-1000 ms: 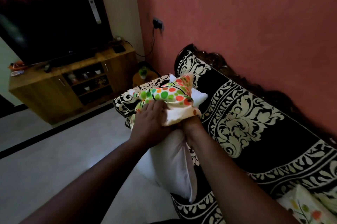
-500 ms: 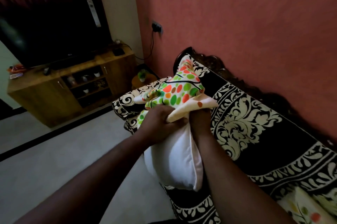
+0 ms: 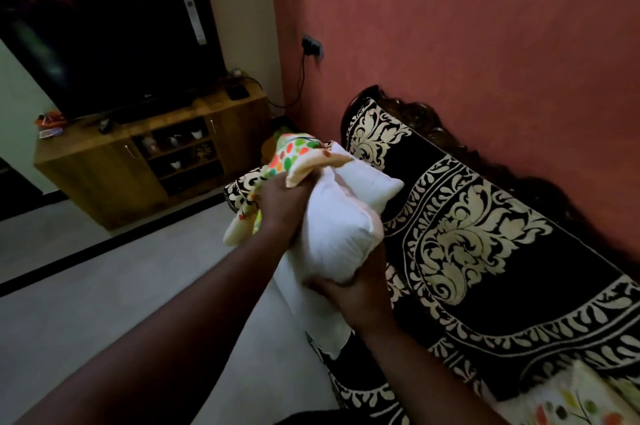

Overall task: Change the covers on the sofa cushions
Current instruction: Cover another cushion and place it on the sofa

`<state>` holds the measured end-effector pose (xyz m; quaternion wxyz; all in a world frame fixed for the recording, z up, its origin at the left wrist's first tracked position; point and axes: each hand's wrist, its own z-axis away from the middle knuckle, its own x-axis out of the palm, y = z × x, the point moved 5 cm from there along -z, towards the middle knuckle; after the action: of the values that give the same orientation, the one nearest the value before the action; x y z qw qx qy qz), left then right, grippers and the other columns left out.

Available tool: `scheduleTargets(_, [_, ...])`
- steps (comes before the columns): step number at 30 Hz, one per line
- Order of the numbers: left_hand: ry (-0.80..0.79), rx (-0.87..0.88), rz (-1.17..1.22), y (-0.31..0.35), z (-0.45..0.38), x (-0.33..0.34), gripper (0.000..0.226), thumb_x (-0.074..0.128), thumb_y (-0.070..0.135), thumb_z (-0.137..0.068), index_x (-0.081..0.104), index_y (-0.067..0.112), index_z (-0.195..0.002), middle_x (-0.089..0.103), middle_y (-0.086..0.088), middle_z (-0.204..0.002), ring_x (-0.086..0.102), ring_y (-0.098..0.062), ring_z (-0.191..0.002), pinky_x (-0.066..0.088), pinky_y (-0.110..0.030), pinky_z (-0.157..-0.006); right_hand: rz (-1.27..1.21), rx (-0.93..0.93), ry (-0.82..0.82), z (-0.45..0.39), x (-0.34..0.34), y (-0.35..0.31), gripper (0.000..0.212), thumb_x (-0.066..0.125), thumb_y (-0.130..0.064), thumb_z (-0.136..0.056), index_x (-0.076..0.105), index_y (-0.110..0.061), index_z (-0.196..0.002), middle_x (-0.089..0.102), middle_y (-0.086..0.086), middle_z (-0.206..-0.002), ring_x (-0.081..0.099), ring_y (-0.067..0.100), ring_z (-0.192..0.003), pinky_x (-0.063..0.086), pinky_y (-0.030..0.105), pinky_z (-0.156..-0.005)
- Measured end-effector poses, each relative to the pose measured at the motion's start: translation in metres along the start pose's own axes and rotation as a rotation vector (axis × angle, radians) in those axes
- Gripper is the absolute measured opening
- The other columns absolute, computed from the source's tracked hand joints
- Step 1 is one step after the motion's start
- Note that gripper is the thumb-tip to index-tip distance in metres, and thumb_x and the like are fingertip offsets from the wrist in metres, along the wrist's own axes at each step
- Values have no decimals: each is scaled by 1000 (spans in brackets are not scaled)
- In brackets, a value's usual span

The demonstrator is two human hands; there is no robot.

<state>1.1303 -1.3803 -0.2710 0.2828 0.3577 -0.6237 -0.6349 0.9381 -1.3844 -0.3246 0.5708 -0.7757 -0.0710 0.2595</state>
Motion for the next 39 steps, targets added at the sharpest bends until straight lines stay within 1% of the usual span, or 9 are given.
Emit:
scheduleTargets(4, [-312,23,-147,-11,10,17,53,64,71,-79,78,20,-83,77,-6,-79,74,-22,-82,57,-49,-76,260,-200,164,-15,-4,-22,79,75,-52,-75,48,-14,-139,60,1,-129,52,6,-122,30,11,-108])
scheduleTargets(9, [-392,303,-307,1,25,12,41,53,62,-88,67,28,-69,64,10,-65,57,-6,-62,49,-32,-61,692,15,-99,-47,-3,11,72,32,-73,-82,60,-25,-128,70,1,-120,66,20,-109,48,29,-87])
scheduleTargets(15, [-456,565,-549,23,50,15,36,54,50,-94,56,25,-67,55,10,-64,54,-11,-63,42,-32,-58,478,53,64,-82,-27,-11,57,52,-63,-80,69,-14,-105,73,9,-91,70,29,-85,42,28,-67])
scheduleTargets(20, [-167,618,-643,14,25,-13,48,52,65,-91,62,19,-89,60,0,-90,57,-21,-82,45,-35,-67,37,32,-22,-83,-38,-29,46,84,-34,-81,70,-15,-120,70,-14,-103,65,-6,-91,48,18,-79])
scheduleTargets(26, [-43,204,-598,-50,-7,-59,62,56,66,-80,50,22,-123,49,-3,-120,50,-23,-110,47,-42,-94,-304,39,39,-97,-66,-40,31,82,-3,-81,72,-15,-107,77,-4,-97,72,9,-94,55,23,-80])
scheduleTargets(29, [-157,69,-606,-97,21,-58,48,60,50,-86,55,26,-128,62,4,-114,58,-19,-101,49,-36,-84,-422,160,152,-96,-74,-29,37,85,-8,-78,72,-16,-111,77,-1,-103,73,10,-93,56,21,-77])
scheduleTargets(32, [-138,-81,-388,-121,40,-53,8,66,25,-94,69,26,-101,72,8,-90,69,-17,-86,52,-29,-69,-570,264,236,-93,-77,-20,42,80,-6,-81,68,-8,-121,76,2,-109,73,13,-95,55,22,-76])
scheduleTargets(37, [-195,-308,132,-108,31,-35,38,63,13,-99,49,23,-132,63,13,-117,70,-2,-78,55,-25,-58,-715,365,243,-94,-78,-21,37,74,-8,-85,68,-3,-121,75,8,-111,74,21,-93,58,29,-72])
scheduleTargets(39, [-216,-425,199,-115,23,-36,30,58,15,-100,58,25,-128,72,8,-102,68,-7,-69,53,-29,-61,-729,396,285,-99,-81,-23,37,75,-14,-84,69,-8,-120,76,5,-108,75,20,-90,58,27,-67])
